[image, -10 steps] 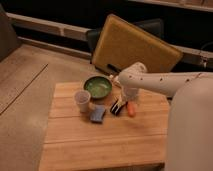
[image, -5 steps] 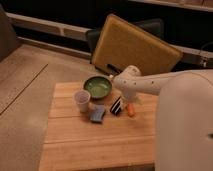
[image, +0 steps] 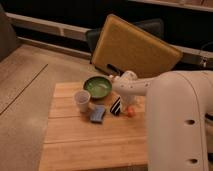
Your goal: Place the pepper in the ceramic cup
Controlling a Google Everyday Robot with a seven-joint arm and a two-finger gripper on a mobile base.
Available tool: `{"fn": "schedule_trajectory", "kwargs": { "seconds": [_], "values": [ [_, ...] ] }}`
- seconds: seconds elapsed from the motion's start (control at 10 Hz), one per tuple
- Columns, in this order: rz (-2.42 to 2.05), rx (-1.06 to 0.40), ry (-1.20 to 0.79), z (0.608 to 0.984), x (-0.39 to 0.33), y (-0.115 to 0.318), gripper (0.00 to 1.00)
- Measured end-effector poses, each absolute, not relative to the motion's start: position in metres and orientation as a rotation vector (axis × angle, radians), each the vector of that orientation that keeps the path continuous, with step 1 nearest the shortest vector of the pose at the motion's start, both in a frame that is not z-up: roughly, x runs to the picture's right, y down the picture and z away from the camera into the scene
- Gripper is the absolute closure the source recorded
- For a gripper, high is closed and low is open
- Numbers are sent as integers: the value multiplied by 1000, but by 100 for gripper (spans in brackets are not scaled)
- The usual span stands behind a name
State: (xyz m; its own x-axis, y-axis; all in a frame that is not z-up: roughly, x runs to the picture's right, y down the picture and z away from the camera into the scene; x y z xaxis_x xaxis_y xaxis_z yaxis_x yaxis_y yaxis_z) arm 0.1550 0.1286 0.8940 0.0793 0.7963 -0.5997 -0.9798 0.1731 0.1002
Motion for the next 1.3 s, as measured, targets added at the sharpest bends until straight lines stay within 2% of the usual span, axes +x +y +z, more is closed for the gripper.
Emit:
{"fn": "schedule_trajectory", "kwargs": {
  "seconds": [0.4, 0.5, 0.9, 1.1, 1.3],
  "values": [
    [1454, -409, 584, 903, 161, 131, 35],
    [1460, -417, 584, 904, 163, 133, 38],
    [1472, -444, 579, 907, 167, 139, 77],
    [1482, -444, 576, 905, 168, 136, 82],
    [1513, -403, 570, 882, 168, 106, 82]
  ]
}}
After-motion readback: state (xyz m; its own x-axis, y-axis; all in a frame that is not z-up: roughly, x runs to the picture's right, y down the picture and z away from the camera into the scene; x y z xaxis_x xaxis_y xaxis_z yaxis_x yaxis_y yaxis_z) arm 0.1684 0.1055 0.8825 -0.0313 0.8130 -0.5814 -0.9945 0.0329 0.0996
